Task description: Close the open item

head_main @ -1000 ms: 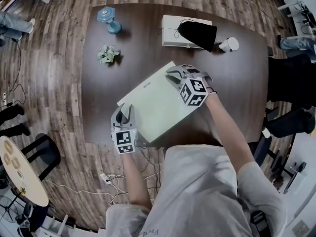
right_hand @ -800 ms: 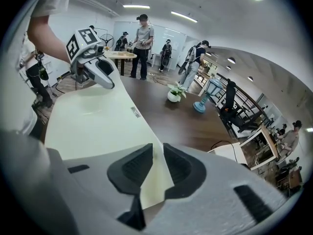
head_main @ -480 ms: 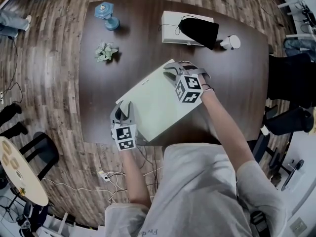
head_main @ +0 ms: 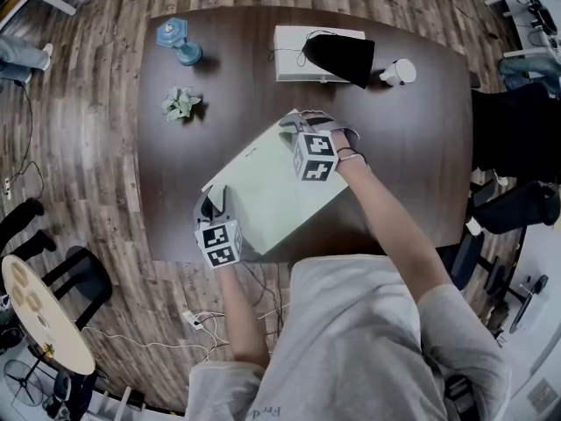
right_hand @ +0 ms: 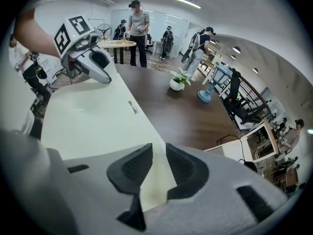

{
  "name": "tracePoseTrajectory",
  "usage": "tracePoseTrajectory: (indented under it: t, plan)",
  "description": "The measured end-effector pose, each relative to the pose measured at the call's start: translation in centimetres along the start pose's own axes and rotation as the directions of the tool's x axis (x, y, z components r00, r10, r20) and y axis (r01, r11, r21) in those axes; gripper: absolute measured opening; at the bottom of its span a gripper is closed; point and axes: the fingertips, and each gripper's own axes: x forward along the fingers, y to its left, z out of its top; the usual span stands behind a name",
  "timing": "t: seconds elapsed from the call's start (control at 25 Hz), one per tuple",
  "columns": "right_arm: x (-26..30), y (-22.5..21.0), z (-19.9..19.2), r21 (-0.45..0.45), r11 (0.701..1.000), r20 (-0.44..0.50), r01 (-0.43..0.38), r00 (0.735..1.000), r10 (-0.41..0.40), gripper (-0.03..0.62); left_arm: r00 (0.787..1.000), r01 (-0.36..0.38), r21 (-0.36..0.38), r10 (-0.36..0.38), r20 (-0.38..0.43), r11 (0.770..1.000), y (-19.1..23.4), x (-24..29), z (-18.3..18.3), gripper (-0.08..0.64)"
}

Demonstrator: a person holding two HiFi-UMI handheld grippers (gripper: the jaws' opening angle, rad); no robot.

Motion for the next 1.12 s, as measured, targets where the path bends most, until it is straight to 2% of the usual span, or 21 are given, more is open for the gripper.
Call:
tracePoseTrajectory:
  t: [0.12, 0.28, 0.4, 0.48, 0.6, 0.68, 0.8, 0.96, 1.12]
  plan:
    - [-0.3, -0.1, -0.1, 0.023, 1.0, 0.019, -0.014, 1.0, 0.014, 0.075, 1.0, -0.013, -0.017, 0.013, 0.0, 1.0, 0.2, -0.2, 0.1, 0.137]
    - [-0.4, -0.2, 0.0, 0.043, 0.999, 0.038, -0.024, 0.999, 0.023, 0.086, 0.998, -0.069, -0.023, 0.068, -0.01, 0.997, 1.4, -0.5, -0.2, 0.221]
    - [-0.5, -1.0, -0.4, 0.12, 0.993, 0.058, -0.006, 0.998, -0.001, 0.145, 0.996, -0.091, 0.003, 0.091, -0.014, 0.996, 1.6, -0.3, -0.3, 0.236]
    - [-0.6, -2.1, -0.9, 0.227, 0.974, 0.075, 0.016, 0.997, -0.033, 0.193, 0.995, -0.102, 0.022, 0.102, -0.011, 0.995, 1.6, -0.2, -0.2, 0.236]
    - [-0.9, -3.0, -1.9, 0.379, 0.924, 0.087, 0.058, 0.991, -0.098, 0.279, 0.99, -0.139, 0.06, 0.141, -0.026, 0.988, 1.8, -0.3, -0.5, 0.238]
    - [-1.3, -3.2, -2.3, 0.454, 0.887, 0.094, 0.088, 0.985, -0.147, 0.299, 0.985, -0.164, 0.096, 0.167, -0.033, 0.982, 1.9, -0.4, -0.5, 0.238]
    - [-1.9, -2.8, -3.2, 0.54, 0.835, 0.097, 0.103, 0.978, -0.183, 0.302, 0.982, -0.178, 0.103, 0.183, -0.037, 0.979, 1.7, -0.4, -0.4, 0.235]
    - [-4.2, -1.0, -3.6, 0.579, 0.814, 0.137, 0.057, 0.977, -0.165, 0.31, 0.982, -0.181, 0.108, 0.186, -0.03, 0.977, 1.3, -1.7, 0.1, 0.232]
    - [-6.8, -0.4, -3.5, 0.591, 0.807, 0.216, 0.007, 0.962, -0.166, 0.311, 0.983, -0.183, 0.084, 0.179, 0.047, 0.98, -0.6, -4.4, 2.0, 0.202]
